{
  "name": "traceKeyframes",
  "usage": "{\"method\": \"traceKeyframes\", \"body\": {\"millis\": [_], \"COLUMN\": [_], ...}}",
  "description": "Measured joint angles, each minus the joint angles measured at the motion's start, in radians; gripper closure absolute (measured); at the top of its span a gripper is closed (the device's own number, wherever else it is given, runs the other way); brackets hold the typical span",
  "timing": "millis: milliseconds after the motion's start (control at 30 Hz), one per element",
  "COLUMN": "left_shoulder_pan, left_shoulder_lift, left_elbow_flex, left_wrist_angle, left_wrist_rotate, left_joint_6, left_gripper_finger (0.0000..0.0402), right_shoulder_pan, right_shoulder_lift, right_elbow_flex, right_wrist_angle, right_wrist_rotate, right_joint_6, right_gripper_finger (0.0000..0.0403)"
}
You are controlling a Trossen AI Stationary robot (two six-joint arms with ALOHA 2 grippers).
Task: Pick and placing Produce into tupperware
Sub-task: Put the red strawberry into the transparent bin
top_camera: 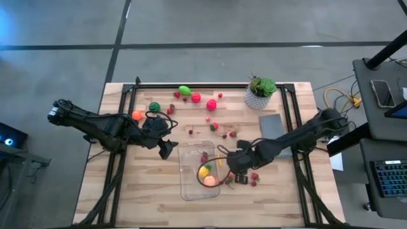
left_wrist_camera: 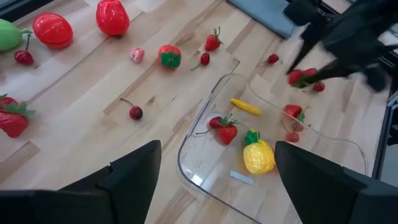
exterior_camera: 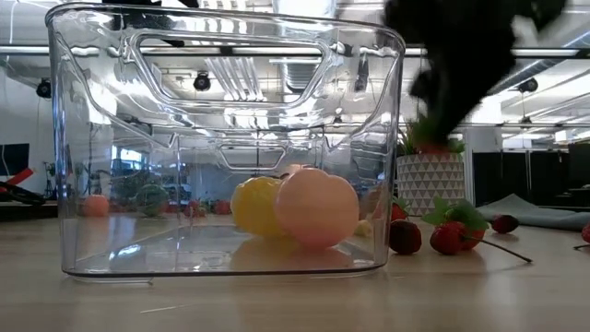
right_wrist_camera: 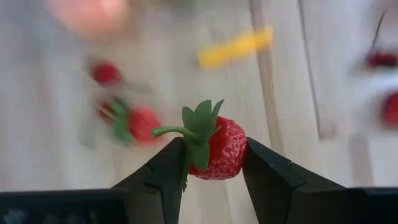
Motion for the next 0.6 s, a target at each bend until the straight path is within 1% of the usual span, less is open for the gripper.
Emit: {"method": "traceKeyframes", "body": {"millis": [167,233,267,333,400,533,600], "left_shoulder_pan": [0.0,0.0,0.0,-0.003,-0.011,-0.024,-0.034], "left_shoulder_lift": [-0.001,-0.002,-0.002,-0.008,-0.015,-0.035,-0.055], "left_elbow_flex": [0.0,0.0,0.0,0.0,0.0,-0.001,-0.003], "left_wrist_angle": [-0.034,-0.055,-0.062,-0.069,-0.082,-0.116,-0.119], "left_wrist_rotate": [0.001,0.002,0.002,0.003,0.003,0.001,-0.002], "left_joint_6": [0.0,-0.001,-0.001,0.0,0.0,0.0,-0.002], "left_gripper_finger": [0.0102,0.0102,0.0102,0.0102,0.0102,0.0102,0.0102], "right_shoulder_pan": [-0.036,-0.072,-0.094,-0.136,-0.163,-0.186,-0.188], "right_shoulder_lift": [-0.033,-0.031,-0.021,0.009,0.054,0.159,0.207], "right_elbow_flex": [0.194,0.259,0.288,0.338,0.376,0.445,0.472], "right_wrist_angle": [-0.015,-0.011,-0.01,-0.003,-0.005,-0.003,-0.01], "right_wrist_rotate": [0.005,-0.024,-0.057,-0.133,-0.186,-0.253,-0.263], "right_joint_6": [-0.054,-0.062,-0.063,-0.068,-0.088,-0.097,-0.096], "right_gripper_finger": [0.0264,0.0264,0.0264,0.0264,0.0264,0.0263,0.0256]}}
